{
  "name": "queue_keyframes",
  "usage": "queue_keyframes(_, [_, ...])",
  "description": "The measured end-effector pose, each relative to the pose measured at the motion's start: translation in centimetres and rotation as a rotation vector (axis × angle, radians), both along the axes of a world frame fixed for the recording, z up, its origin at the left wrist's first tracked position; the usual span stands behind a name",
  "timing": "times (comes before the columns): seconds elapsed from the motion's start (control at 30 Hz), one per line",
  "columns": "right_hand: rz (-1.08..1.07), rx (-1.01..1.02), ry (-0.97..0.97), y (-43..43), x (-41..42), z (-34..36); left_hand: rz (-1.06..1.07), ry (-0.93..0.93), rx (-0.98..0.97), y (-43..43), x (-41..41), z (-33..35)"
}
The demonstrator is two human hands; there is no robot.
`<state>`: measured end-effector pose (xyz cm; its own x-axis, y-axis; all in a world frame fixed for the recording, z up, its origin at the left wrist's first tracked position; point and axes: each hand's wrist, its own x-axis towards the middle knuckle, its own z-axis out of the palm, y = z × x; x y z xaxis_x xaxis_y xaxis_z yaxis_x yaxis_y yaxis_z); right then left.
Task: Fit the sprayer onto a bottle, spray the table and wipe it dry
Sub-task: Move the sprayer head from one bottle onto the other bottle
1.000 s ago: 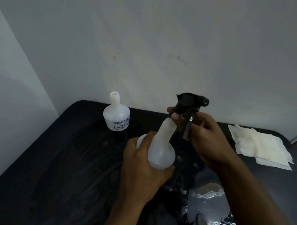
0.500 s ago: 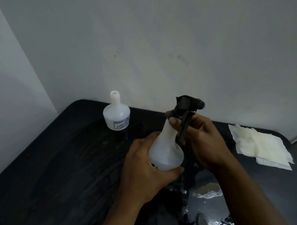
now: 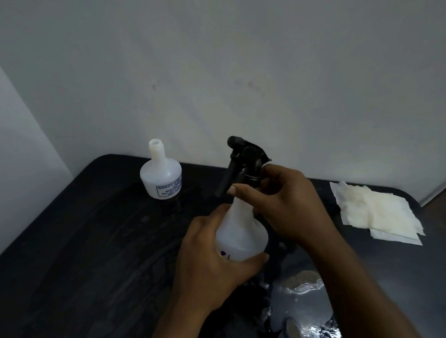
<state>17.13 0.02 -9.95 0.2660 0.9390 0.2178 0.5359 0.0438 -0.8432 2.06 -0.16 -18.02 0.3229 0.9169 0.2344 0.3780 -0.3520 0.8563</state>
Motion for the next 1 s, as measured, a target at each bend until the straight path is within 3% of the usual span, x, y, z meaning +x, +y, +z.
queue_keyframes(0.17, [0.149, 0.015, -0.19, -0.3, 0.1, 0.1, 0.025, -0.029, -0.014, 0.1, 0.2, 0.0])
queue_keyframes(0.33, [0.263, 0.038, 0.02, -0.6, 1.4, 0.6, -0.018, -0.04, -0.024, 0.3, -0.3, 0.4])
queue_keyframes(0.47, [0.29, 0.02, 0.388, -0.3, 2.5, 0.3, -0.135, -0.087, -0.067, 0.2, -0.1, 1.0])
queue_keyframes(0.63, [0.357, -0.05, 0.63, -0.3, 3.1, 0.1, -0.148, -0.138, -0.096, -0.3, 0.3, 1.0])
queue_keyframes(0.87, [0.298, -0.025, 0.639, -0.2, 2.7, -0.2, -0.062, -0.13, -0.1, -0.4, 0.3, 0.9])
queue_keyframes(1.0, [0.384, -0.009, 0.612, -0.4, 2.6, -0.2, -0.048, -0.177, -0.111, -0.3, 0.6, 1.1])
